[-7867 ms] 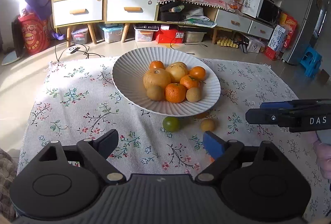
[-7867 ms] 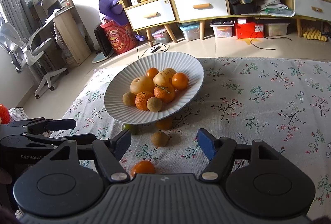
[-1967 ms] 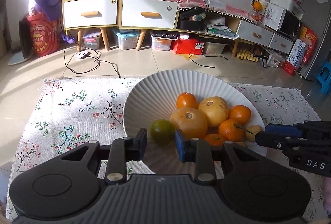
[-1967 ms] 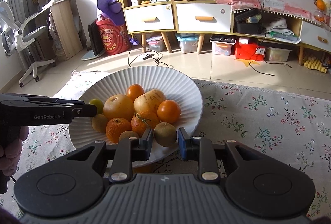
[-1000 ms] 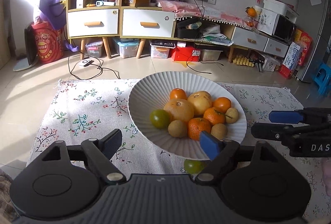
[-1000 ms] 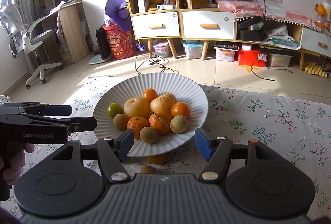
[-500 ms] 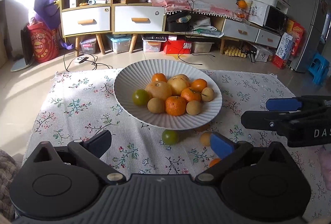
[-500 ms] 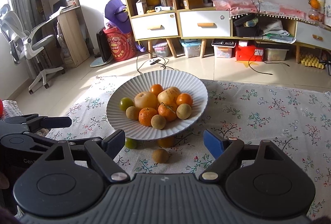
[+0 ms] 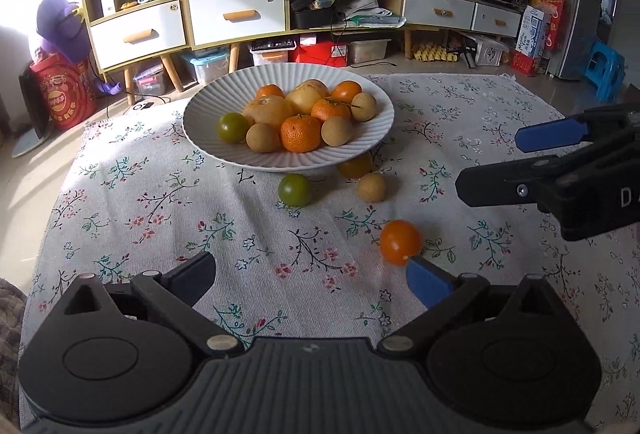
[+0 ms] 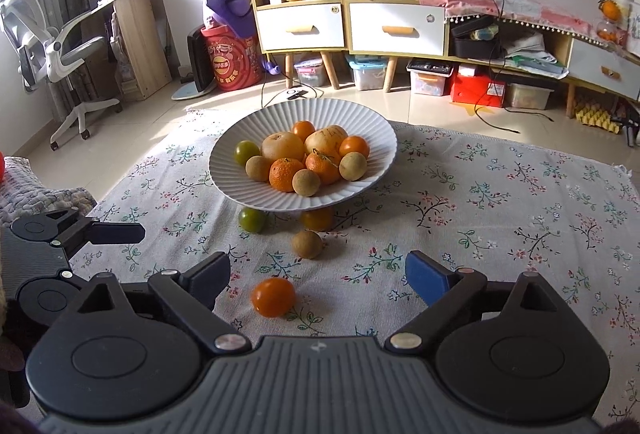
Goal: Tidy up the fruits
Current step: 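Withdraw both tools from the bowl back toward the loose fruit, then grasp an orange with the left tool while the right tool grasps a brown kiwi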
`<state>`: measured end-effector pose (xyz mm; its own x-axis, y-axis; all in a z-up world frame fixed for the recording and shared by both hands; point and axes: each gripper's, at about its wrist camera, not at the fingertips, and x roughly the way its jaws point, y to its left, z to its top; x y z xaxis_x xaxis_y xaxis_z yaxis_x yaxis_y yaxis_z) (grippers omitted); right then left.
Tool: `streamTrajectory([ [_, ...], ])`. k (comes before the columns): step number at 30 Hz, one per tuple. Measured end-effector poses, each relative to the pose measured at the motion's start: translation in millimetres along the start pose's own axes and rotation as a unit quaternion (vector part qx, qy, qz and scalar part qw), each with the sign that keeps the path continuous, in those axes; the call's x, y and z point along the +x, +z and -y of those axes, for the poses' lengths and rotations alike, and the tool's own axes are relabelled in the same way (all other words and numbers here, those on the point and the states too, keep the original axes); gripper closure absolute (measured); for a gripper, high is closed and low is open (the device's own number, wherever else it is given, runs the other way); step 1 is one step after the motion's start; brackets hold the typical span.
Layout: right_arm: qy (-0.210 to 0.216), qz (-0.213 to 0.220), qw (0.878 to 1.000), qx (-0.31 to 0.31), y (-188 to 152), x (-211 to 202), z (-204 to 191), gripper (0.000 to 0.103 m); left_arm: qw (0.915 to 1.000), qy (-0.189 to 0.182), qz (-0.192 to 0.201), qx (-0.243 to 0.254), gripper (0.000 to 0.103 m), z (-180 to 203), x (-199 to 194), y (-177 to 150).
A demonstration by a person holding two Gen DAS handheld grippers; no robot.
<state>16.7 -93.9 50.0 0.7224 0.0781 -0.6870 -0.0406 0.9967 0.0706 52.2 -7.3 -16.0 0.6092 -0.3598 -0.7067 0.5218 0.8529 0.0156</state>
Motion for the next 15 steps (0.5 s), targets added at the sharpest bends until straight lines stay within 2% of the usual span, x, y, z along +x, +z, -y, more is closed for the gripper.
streamTrajectory([
  [6, -0.019, -0.016, 1.000, -0.001, -6, 7, 5, 0.010, 0.9998, -0.011, -0.009, 0.014, 0.010, 12, 15, -4],
  [12, -0.030, -0.023, 0.999, 0.010, -10, 11, 13, 0.010, 0.9997, -0.026, -0.002, 0.000, 0.011, 19, 27, -4],
  [15, -0.034, -0.029, 0.999, 0.012, -11, 13, 17, 0.010, 0.9993, -0.037, -0.001, -0.008, 0.015, 24, 30, -3],
])
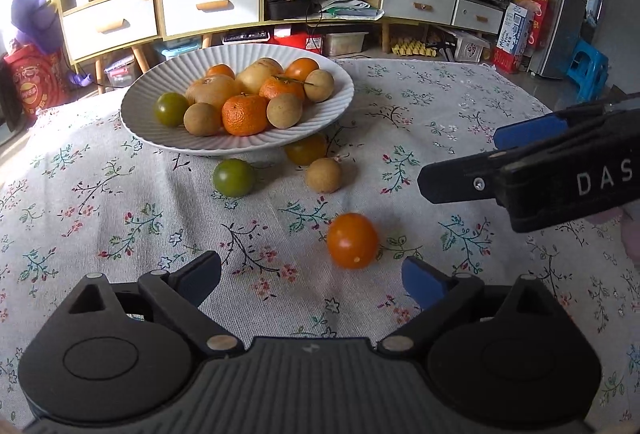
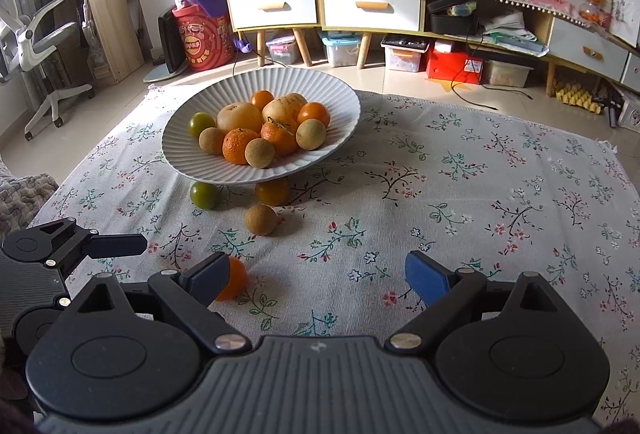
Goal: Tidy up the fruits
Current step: 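Grasp an orange with the left tool while the right tool grasps a brown kiwi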
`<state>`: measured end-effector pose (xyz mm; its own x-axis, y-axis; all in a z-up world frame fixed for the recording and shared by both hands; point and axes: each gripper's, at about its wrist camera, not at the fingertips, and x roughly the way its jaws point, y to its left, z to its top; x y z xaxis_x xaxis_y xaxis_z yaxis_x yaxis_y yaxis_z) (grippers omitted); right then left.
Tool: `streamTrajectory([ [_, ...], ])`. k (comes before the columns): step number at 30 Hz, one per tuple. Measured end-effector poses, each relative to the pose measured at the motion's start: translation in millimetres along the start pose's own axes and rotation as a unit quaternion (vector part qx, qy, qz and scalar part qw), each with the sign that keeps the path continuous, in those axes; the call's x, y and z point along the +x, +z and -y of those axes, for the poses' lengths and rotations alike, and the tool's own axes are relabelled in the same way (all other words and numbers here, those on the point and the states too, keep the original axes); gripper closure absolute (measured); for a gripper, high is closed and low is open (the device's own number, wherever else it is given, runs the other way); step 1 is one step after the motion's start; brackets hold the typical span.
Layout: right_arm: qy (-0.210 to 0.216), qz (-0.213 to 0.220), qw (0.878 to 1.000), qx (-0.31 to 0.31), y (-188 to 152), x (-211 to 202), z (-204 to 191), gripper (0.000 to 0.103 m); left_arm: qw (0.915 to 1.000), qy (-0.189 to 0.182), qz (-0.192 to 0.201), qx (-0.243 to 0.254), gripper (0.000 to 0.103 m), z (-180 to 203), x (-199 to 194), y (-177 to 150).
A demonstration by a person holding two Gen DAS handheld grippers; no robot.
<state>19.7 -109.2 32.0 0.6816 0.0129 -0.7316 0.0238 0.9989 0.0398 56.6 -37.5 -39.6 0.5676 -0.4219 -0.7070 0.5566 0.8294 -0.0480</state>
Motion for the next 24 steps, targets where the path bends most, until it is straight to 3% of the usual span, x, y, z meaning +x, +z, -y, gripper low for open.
streamTrajectory([
  [6, -0.003, -0.004, 1.000, -0.003, -0.3, 1.5, 4.7, 0.010, 0.9998, -0.020, 0.002, 0.004, 0.031, 7.2, 4.0, 4.0],
  [12, -0.005, -0.005, 1.000, 0.002, 1.6, 1.6, 9.3, 0.010, 0.9996, -0.027, 0.001, 0.008, 0.054, 11.0, 5.2, 6.0],
  [17, -0.006, -0.007, 1.000, 0.001, 2.6, 3.2, 10.7, 0.009, 0.9996, -0.026, 0.000, 0.012, 0.086, 10.0, 4.7, 8.6],
  [24, -0.005, -0.007, 1.000, -0.005, 5.2, 5.9, 6.4, 0.010, 0.9995, -0.023, 0.005, 0.020, 0.087, 7.3, -2.9, 9.6],
])
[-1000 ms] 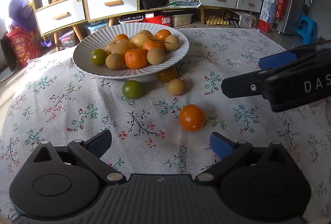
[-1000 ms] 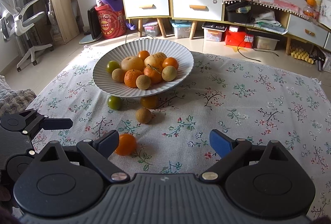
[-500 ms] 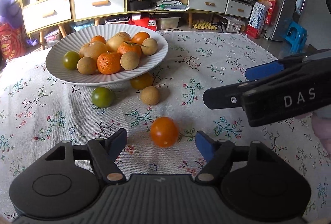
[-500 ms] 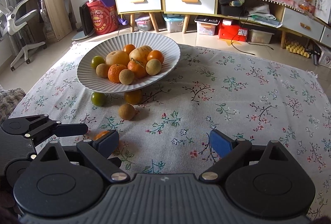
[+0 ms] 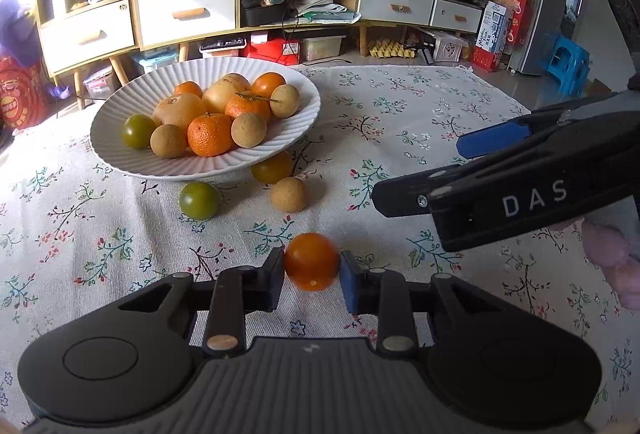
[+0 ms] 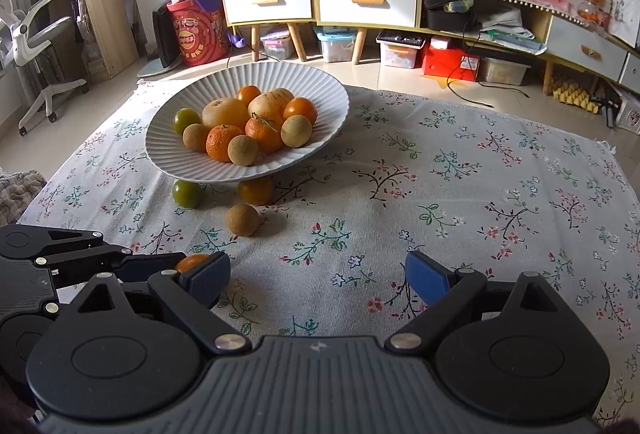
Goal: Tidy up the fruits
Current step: 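Grasp an orange with the left tool while the right tool grasps a brown kiwi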
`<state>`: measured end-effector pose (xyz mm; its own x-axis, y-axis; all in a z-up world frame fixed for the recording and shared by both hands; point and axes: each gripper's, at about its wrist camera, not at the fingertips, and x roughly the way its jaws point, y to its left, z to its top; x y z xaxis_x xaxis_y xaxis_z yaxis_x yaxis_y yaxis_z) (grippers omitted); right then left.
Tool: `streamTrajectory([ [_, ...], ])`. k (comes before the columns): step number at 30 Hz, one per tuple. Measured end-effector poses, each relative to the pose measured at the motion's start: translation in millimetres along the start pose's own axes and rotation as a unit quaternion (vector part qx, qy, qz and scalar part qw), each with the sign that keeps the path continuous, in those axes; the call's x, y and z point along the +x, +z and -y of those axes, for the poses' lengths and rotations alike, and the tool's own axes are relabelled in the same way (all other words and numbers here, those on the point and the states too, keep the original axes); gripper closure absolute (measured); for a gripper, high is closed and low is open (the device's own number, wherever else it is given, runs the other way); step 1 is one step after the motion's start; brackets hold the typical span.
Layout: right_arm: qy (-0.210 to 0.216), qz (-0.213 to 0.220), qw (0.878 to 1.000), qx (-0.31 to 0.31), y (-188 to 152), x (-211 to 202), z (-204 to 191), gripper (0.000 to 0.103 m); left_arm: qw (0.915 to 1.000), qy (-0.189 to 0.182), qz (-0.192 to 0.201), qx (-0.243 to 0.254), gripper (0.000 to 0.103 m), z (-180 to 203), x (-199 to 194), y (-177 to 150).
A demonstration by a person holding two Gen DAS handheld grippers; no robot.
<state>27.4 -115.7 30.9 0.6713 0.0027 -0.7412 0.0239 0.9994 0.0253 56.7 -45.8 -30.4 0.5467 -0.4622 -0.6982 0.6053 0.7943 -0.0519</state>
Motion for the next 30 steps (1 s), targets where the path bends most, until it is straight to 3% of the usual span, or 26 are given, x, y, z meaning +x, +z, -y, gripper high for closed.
streamTrajectory([
  [9, 0.005, -0.003, 1.000, -0.007, 5, 16, -13, 0.013, 0.9994, 0.035, 0.000, -0.004, 0.087, -20, -14, -6],
  [20, 0.032, -0.011, 0.999, -0.009, 10, 45, -30, 0.048, 0.9980, 0.056, -0.003, -0.028, 0.087, -51, -20, -17],
  [25, 0.027, -0.001, 0.999, -0.031, 5, 46, -35, 0.054, 0.9977, 0.060, -0.006, -0.030, 0.087, -54, -21, -19],
  [30, 0.026, 0.006, 0.999, -0.035, 5, 44, -38, 0.069, 0.9977, 0.057, -0.008, -0.036, 0.086, -57, -21, -23],
])
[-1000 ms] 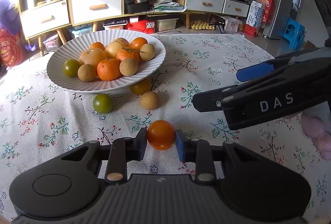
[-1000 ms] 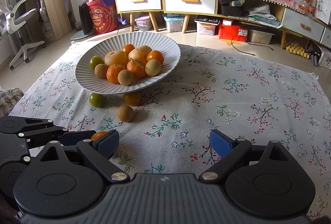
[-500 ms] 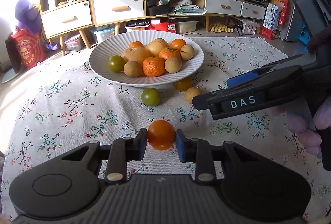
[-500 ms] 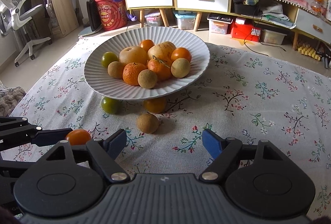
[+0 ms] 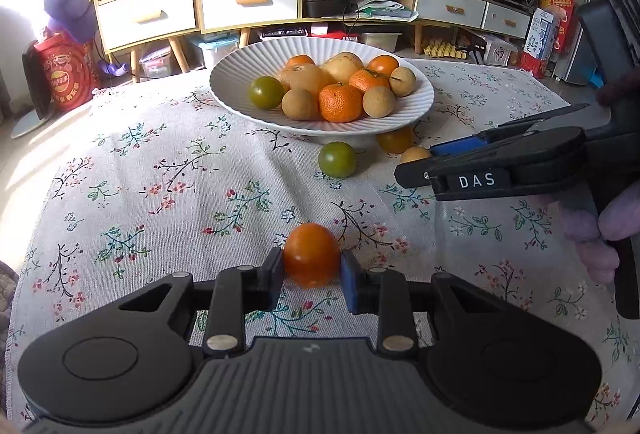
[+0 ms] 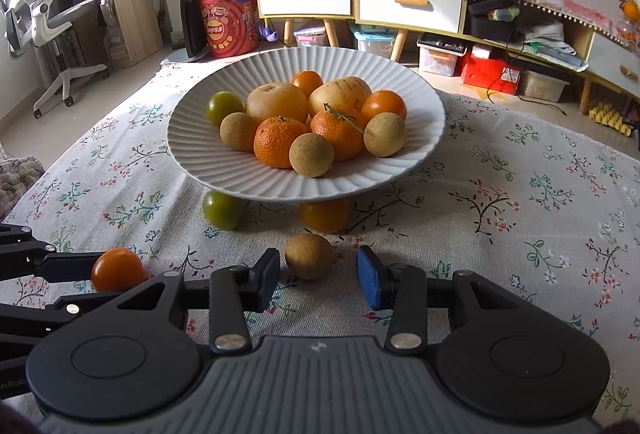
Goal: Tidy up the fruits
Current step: 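Grasp an orange with the left tool while the right tool grasps a brown kiwi, then carry the orange with the left tool while the right tool carries its kiwi over the bowl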
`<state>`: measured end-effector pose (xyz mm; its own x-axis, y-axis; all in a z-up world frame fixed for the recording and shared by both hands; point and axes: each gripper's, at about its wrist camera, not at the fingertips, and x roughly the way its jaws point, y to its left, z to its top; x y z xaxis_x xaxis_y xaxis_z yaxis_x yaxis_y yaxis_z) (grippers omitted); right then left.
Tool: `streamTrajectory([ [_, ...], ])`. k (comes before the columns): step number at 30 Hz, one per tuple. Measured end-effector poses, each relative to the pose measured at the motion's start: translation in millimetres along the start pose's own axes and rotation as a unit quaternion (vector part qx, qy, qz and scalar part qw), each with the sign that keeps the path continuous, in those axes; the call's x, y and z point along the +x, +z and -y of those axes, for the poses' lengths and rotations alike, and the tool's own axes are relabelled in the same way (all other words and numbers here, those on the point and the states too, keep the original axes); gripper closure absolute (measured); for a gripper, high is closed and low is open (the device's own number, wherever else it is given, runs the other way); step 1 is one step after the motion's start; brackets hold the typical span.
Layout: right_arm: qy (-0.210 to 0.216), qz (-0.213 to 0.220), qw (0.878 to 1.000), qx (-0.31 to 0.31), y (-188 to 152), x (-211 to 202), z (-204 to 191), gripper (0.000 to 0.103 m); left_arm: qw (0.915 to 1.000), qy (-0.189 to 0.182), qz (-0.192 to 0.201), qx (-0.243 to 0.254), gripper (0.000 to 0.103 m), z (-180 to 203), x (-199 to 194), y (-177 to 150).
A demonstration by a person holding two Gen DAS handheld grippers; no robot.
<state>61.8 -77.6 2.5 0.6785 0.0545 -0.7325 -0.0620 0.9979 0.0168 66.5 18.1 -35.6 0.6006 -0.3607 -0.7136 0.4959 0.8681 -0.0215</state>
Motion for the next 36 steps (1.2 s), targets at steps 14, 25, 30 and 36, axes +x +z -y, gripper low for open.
streamTrajectory([
  [14, 0.013, -0.004, 1.000, -0.003, 3, -9, -4, 0.080, 0.9996, -0.014, 0.007, -0.023, 0.087, -7, -3, 2],
  [25, 0.020, 0.018, 1.000, 0.015, 12, -29, 0, 0.080, 0.9981, -0.034, 0.034, -0.038, 0.087, 0, -10, 24],
  [30, 0.018, 0.032, 0.999, 0.027, 21, -30, 9, 0.080, 0.9970, -0.040, 0.055, -0.036, 0.087, 6, -11, 39],
  [36, 0.021, 0.041, 0.997, 0.063, 28, -25, 25, 0.080, 0.9960, -0.033, 0.073, -0.041, 0.087, 9, -7, 50],
])
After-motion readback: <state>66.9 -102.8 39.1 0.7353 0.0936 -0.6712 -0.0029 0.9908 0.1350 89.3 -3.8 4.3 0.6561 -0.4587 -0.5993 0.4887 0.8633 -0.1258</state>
